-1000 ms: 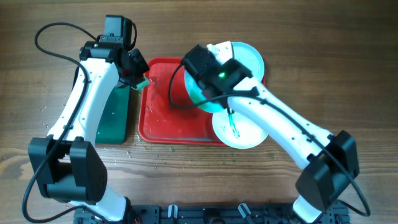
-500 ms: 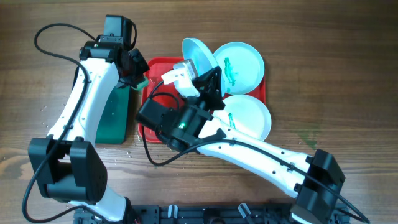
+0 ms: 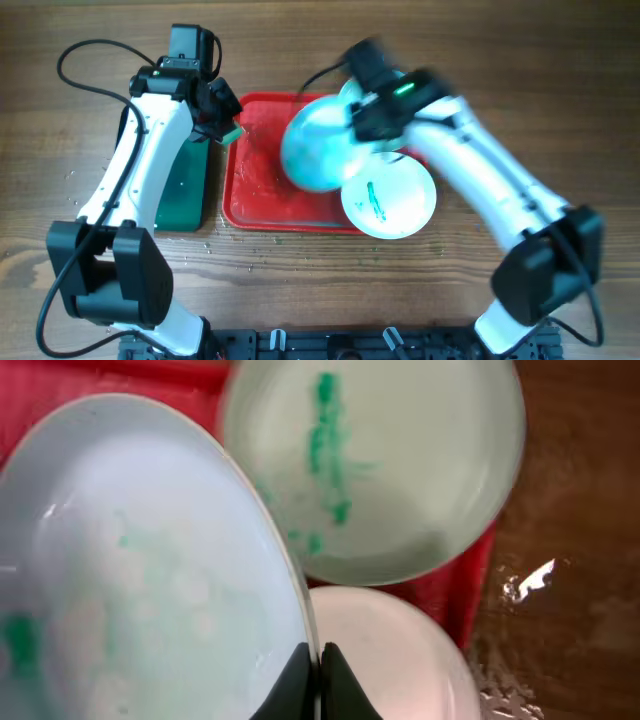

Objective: Clean dirty plates on tray and stack at the side
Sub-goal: 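Hold the left plate with the right gripper and scrub it with the left sponge, then carry the scrubbed plate with the right gripper to the table right of the tray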

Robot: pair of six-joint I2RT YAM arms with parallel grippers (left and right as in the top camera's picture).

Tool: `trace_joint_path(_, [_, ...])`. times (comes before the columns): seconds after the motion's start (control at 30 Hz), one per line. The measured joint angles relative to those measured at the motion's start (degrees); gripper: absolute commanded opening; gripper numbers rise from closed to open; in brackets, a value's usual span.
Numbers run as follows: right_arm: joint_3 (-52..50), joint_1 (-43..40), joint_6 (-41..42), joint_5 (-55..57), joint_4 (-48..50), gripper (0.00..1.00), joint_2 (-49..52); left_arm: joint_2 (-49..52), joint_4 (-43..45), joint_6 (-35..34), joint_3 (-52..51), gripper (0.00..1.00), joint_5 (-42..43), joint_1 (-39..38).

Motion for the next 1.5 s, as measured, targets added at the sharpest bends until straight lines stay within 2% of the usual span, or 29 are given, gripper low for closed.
trace_joint_path(0.07, [0.0,-15.9,-1.1,-6.4,-3.2,0.04,-1.7,0.0,1.1,-0.2,0.0,0.04,0.3,-2.0])
trace_joint_path(0.1, [0.0,-21.1,-1.3,-7.6,-4.6,0.04,-2.1,0.0,1.4,-0.3,0.0,0.04,0.5,-2.9])
trace_joint_path(0.27, [-0.6,-39.3,-0.5,-7.4,-7.2,0.04,-2.3,0.0,1.7,-0.5,0.0,0.04,0.7,-3.3])
trace_joint_path(0.37, [-7.0,-41.9,2.5,-2.8,-5.3,0.04,-2.9,0.0,2.3,-0.5,0.0,0.04,0.7,-3.3])
trace_joint_path(0.53, [-21.6,-41.9,10.5,4.8,7.7,0.07,-3.2,0.0,2.5,-0.5,0.0,0.04,0.7,-3.3])
trace_joint_path(0.57, [-23.7,-41.9,11.5,5.9,10.6,0.23,-3.2,0.0,2.5,-0.5,0.0,0.04,0.7,-3.3])
trace_joint_path(0.6, [-25.3,-41.9,12.0,6.5,13.4,0.45,-3.2,0.0,2.6,-0.5,0.0,0.04,0.7,-3.3])
trace_joint_path(0.67, [-26.3,-41.9,10.2,5.1,15.9,0.49,-3.2,0.0,2.6,-0.5,0.0,0.04,0.7,-3.3])
trace_joint_path(0.7, [-26.3,-41.8,9.6,4.1,16.4,0.49,-3.2,0.0,2.6,-0.5,0.0,0.04,0.7,-3.3])
trace_joint_path(0.8, [-24.0,-41.0,2.7,-6.3,8.7,0.48,-3.4,0.0,2.6,-0.5,0.0,0.04,0.7,-3.3])
trace_joint_path(0.93, [-22.2,-32.3,-3.5,-13.2,5.2,0.48,-8.9,0.0,2.6,-0.5,0.0,0.04,0.7,-3.3])
trace_joint_path(1.07, [-24.5,-23.6,-6.7,-15.2,6.4,0.44,-9.6,0.0,2.6,-0.5,0.0,0.04,0.7,-3.3])
trace_joint_path(1.17, [-29.6,-22.0,-8.6,-15.5,9.5,0.36,-9.5,0.0,2.6,-0.5,0.0,0.04,0.7,-3.3])
trace_joint_path(1.3, [-36.0,-21.9,-10.2,-16.6,15.0,0.32,-9.4,0.0,2.6,-0.5,0.0,0.04,0.7,-3.3])
trace_joint_path(1.4, [-40.0,-21.9,-11.6,-17.3,17.6,0.21,-9.3,0.0,2.6,-0.5,0.0,0.04,0.7,-3.3])
trace_joint_path(1.47, [-41.0,-21.9,-11.8,-17.5,18.5,0.08,-9.3,0.0,2.6,-0.5,0.0,0.04,0.7,-3.3])
trace_joint_path(1.5, [-41.0,-21.9,-12.0,-17.9,18.6,0.05,-9.3,0.0,2.6,-0.5,0.0,0.04,0.7,-3.3])
